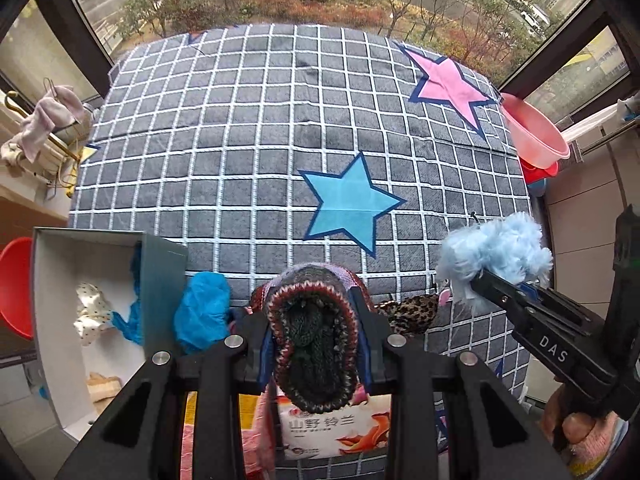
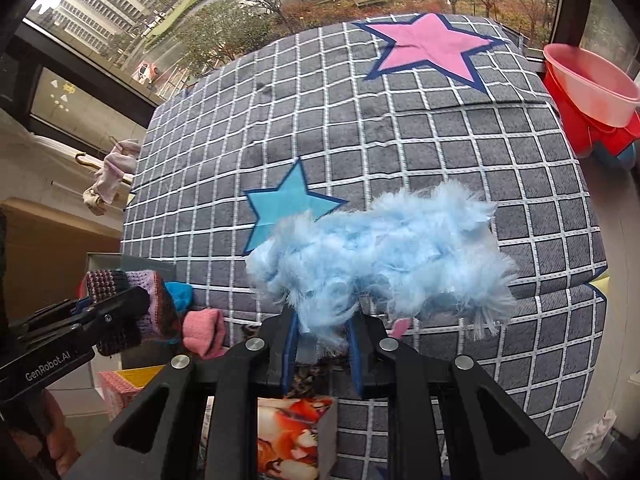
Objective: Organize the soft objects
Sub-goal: 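Lift the beanie and fluffy item with both grippers toward the white box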
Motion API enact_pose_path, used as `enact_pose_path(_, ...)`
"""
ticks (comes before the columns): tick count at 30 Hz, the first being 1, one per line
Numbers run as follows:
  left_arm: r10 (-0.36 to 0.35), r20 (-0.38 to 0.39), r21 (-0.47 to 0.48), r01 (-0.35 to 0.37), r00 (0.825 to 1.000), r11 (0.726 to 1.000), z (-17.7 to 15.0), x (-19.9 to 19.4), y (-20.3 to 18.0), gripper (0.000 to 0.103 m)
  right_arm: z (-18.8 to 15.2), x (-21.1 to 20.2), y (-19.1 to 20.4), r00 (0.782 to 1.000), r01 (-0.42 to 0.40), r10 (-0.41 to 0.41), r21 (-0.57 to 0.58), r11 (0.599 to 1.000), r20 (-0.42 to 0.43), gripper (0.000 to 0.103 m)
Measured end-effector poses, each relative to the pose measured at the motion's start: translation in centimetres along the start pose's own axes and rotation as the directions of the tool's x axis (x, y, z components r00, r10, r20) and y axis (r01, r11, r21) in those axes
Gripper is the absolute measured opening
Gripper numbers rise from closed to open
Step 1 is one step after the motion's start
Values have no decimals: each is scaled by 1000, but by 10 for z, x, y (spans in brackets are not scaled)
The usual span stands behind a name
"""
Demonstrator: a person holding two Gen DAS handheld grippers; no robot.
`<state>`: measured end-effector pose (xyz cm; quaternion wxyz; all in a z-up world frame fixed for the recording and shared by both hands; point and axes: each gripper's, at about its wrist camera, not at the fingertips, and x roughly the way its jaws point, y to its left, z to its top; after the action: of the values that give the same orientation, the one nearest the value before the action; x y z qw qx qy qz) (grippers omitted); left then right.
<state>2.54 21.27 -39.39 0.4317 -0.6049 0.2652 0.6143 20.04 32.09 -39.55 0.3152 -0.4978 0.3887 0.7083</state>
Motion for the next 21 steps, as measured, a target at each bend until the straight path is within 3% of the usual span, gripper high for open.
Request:
enact_pose_path(10,-10,55,42,8,998,999,-35,-42,36,35,-24,-21,45,1000,13,-12,-24,1000,28,23)
enact_pose_path(21,-75,28,116,71,997,991,-84,-72,60,35,-69,-46,81,998,52,-51,-48,998,27,23)
